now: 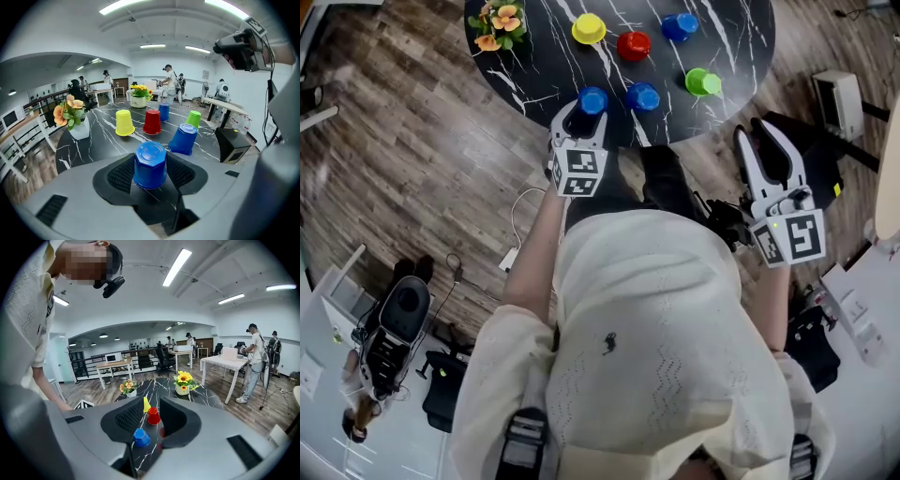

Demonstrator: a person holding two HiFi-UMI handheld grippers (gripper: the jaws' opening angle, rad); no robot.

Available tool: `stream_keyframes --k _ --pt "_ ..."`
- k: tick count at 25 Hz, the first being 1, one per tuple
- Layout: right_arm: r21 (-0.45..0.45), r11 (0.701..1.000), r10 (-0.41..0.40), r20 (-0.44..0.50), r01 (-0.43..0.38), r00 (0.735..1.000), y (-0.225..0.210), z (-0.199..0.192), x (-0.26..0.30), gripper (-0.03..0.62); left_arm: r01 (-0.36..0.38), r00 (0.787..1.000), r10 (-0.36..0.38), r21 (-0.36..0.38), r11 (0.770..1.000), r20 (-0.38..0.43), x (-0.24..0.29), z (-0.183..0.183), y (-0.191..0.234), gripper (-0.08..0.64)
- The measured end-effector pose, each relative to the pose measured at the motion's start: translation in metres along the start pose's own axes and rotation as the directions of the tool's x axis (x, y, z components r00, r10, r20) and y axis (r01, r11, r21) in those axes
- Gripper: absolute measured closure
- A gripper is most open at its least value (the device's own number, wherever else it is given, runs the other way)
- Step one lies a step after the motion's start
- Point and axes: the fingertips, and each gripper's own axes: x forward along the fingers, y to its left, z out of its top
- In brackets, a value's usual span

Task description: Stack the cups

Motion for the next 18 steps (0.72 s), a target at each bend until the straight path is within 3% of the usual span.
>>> stream_keyframes --k 8,18 --pt "-0.002 1.000 0.010 -0.010 -0.010 1.000 -0.002 -0.003 0.000 0.477 0.045 0.999 -0.045 0.028 0.999 0.007 0.008 0.005 -0.025 0.324" --pt "-0.001 1.000 0.011 -0.017 -0.011 1.000 -0.013 -0.011 -0.008 0.477 0.046 0.999 -0.047 0.048 0.998 0.012 0.015 0.009 -0.039 0.324"
